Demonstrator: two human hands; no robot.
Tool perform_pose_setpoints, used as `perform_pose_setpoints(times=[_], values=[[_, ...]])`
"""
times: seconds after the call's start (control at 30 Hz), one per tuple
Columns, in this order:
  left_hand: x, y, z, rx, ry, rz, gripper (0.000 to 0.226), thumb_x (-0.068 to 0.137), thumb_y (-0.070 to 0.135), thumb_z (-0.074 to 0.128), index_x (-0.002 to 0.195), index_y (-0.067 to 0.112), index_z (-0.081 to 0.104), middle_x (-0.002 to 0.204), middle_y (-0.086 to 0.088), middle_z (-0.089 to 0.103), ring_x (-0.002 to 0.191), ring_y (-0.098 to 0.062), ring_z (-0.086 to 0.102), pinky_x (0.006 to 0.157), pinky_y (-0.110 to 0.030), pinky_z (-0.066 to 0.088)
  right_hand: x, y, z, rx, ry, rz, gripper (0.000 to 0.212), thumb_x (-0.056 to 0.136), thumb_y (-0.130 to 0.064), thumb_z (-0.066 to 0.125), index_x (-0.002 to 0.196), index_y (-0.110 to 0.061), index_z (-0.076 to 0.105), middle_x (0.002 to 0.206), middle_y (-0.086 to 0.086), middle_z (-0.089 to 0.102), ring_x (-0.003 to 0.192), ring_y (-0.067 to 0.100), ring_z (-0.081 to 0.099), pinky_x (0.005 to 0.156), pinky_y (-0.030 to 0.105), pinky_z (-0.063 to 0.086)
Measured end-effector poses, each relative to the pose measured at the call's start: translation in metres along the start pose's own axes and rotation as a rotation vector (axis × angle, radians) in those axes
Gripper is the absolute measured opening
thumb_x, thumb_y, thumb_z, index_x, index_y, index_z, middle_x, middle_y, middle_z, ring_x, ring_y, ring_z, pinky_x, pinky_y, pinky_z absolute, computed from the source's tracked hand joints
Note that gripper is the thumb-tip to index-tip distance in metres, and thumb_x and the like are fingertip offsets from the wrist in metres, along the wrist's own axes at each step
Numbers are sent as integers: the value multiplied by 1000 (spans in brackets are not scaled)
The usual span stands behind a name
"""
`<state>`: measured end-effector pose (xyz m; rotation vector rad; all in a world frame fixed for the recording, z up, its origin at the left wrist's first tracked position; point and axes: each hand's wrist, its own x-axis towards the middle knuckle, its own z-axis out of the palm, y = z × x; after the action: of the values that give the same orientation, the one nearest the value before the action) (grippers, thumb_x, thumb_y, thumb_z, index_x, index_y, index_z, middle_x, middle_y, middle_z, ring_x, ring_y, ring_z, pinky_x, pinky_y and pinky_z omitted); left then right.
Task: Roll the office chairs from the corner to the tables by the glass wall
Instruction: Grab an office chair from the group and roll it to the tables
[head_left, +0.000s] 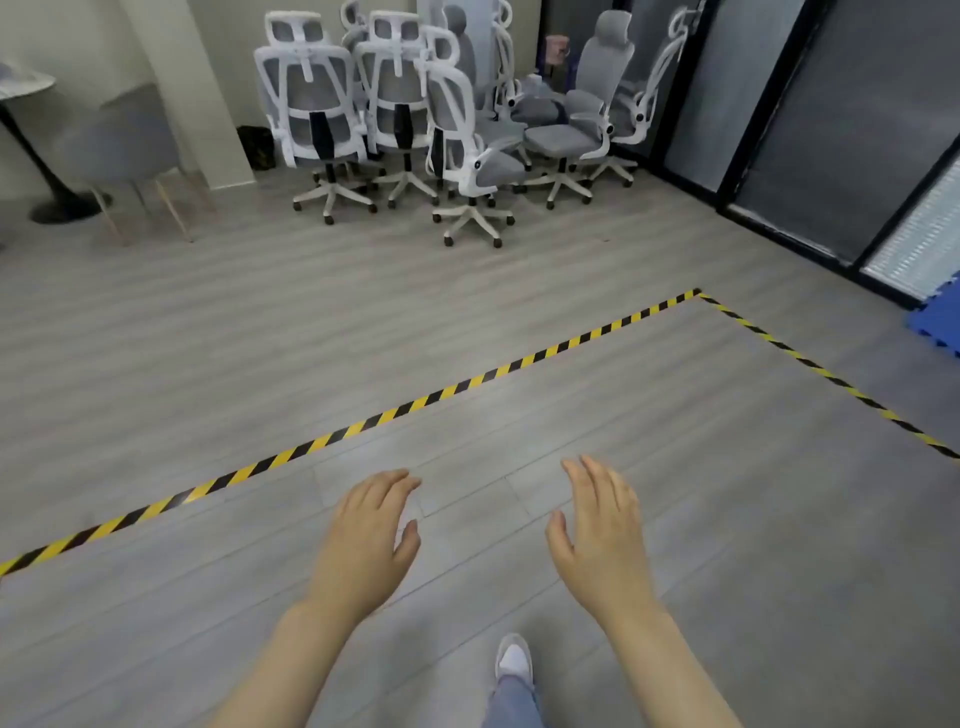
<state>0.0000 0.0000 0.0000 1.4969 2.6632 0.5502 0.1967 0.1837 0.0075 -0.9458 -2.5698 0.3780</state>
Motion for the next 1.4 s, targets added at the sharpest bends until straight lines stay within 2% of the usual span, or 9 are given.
perform_pose_setpoints(times=[0.23,0.4,0.57,0.8,0.9,1.03,1.13,1.27,1.4], values=[[146,4,10,-17,-16,-90,51,87,39,34,130,19,54,137,2,53,126,-20,49,106,-38,39,145,52,19,23,-176,24,53,84,-30,48,134,-12,49,138,9,50,130,31,43,107,47,38],[238,1,19,-27,-54,-105,62,89,48,25,142,21,44,155,1,35,146,-20,24,118,-30,12,243,74,28,21,-235,20,48,92,-36,48,135,-14,49,140,6,48,134,26,37,112,41,30],[337,-25,39,-45,-63,-111,68,92,57,18,147,23,38,159,0,27,149,-21,16,121,-32,5,344,84,49,-6,-281,-12,69,89,-59,22,138,-18,48,144,4,45,136,23,35,116,43,27],[531,-103,41,-54,-77,-123,76,85,63,9,150,30,28,161,6,18,149,-16,10,120,-31,1,538,88,93,-44,-355,-35,84,84,-74,9,144,-23,39,153,-1,32,142,17,21,120,38,15],[626,-136,25,-44,-80,-102,79,80,64,7,149,31,29,160,7,20,148,-15,13,119,-29,4,628,86,99,-37,-317,-15,78,88,-74,11,145,-26,34,152,-7,32,143,13,20,120,35,13],[758,-169,-5,-15,-59,-28,75,83,63,13,147,29,32,158,6,25,145,-17,19,119,-33,12,744,92,108,-20,-223,53,54,97,-51,40,143,-21,38,146,-5,40,138,16,28,116,33,19],[854,-188,-13,18,-56,39,58,95,50,36,147,24,35,156,1,29,144,-22,23,118,-37,15,825,102,120,-24,-187,60,53,98,-45,44,143,-18,39,145,-2,42,137,19,31,113,33,19],[966,-211,-1,26,-12,89,63,88,52,29,141,22,43,151,-1,39,138,-23,34,114,-38,23,936,125,145,-9,-164,76,53,98,-43,43,144,-17,37,146,-1,41,138,19,29,115,35,19],[1069,-230,26,-66,23,23,48,92,40,45,138,26,46,148,6,41,137,-16,35,112,-35,25,1053,145,175,44,-155,65,51,99,-42,44,143,-18,38,146,-1,41,138,19,30,115,36,20]])
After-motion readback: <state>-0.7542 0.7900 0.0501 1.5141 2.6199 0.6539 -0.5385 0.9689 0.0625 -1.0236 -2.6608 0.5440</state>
